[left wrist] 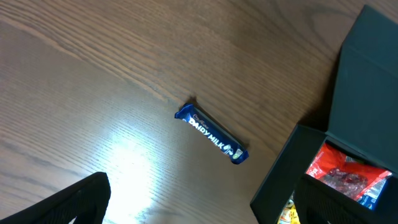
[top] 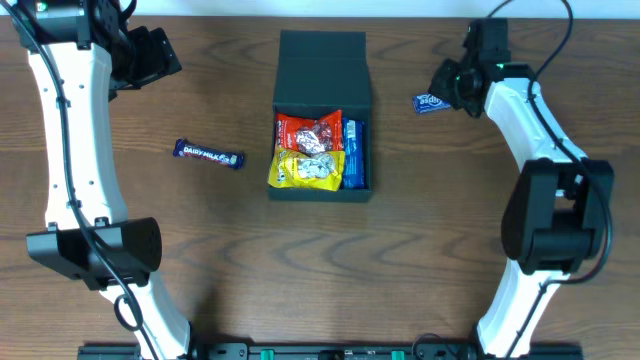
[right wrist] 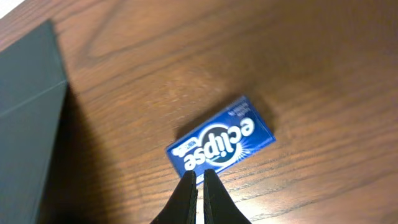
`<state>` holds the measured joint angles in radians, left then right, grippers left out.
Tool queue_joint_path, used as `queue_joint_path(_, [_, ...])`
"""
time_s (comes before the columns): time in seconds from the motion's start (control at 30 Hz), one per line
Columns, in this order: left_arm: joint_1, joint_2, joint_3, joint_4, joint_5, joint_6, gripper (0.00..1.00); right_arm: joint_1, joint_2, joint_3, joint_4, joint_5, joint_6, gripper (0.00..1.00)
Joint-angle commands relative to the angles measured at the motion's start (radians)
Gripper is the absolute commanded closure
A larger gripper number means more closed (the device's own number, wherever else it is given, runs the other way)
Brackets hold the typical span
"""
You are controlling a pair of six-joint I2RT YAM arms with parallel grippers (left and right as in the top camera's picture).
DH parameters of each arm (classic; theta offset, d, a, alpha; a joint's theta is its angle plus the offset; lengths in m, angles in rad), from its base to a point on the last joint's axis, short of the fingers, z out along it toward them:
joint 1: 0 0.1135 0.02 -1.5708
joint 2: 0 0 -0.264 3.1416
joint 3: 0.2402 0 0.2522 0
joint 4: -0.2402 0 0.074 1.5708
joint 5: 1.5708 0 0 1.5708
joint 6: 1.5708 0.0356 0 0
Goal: Pack container
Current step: 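Move the right gripper to the blue Eclipse tin and grasp it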
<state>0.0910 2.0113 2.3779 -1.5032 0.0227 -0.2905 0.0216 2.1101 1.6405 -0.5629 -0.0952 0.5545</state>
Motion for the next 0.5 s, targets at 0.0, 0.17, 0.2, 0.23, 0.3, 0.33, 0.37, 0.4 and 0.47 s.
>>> queue_joint_path(0.0, [0.006,-0.020,-0.002,-0.003,-0.004,0.006,0.05,0.013,0.017,0.010,-0.006,0.009,0.180,0.95])
queue_joint_path(0.17, [0.006,-0.020,-0.002,-0.003,-0.003,0.003,0.05,0.004,0.148,0.257,-0.169,0.001,0.194,0.93])
queue_joint_path(0.2, [0.006,-0.020,-0.002,-0.003,-0.003,-0.002,0.05,0.002,0.188,0.330,-0.230,-0.006,0.208,0.92])
queue_joint_path(0.23, [0.006,-0.020,-0.002,-0.003,-0.003,-0.002,0.05,0.000,0.232,0.399,-0.285,-0.024,0.218,0.92])
queue_joint_path(0.3, [0.006,-0.020,-0.002,-0.003,-0.003,-0.002,0.05,0.000,0.277,0.459,-0.333,-0.042,0.251,0.79])
queue_joint_path(0.33, [0.006,-0.020,-0.002,-0.003,-0.003,-0.002,0.05,0.000,0.285,0.463,-0.336,-0.045,0.267,0.67])
queue_joint_path(0.37, [0.006,-0.020,-0.002,-0.003,-0.003,-0.002,0.05,0.000,0.291,0.463,-0.338,-0.048,0.279,0.62])
queue_joint_path(0.4, [0.006,-0.020,-0.002,-0.003,-0.003,-0.002,0.05,0.000,0.295,0.463,-0.343,-0.048,0.293,0.59])
queue_joint_path(0.47, [0.006,-0.020,-0.002,-0.003,-0.003,-0.002,0.05,-0.002,0.299,0.461,-0.358,-0.046,0.332,0.46])
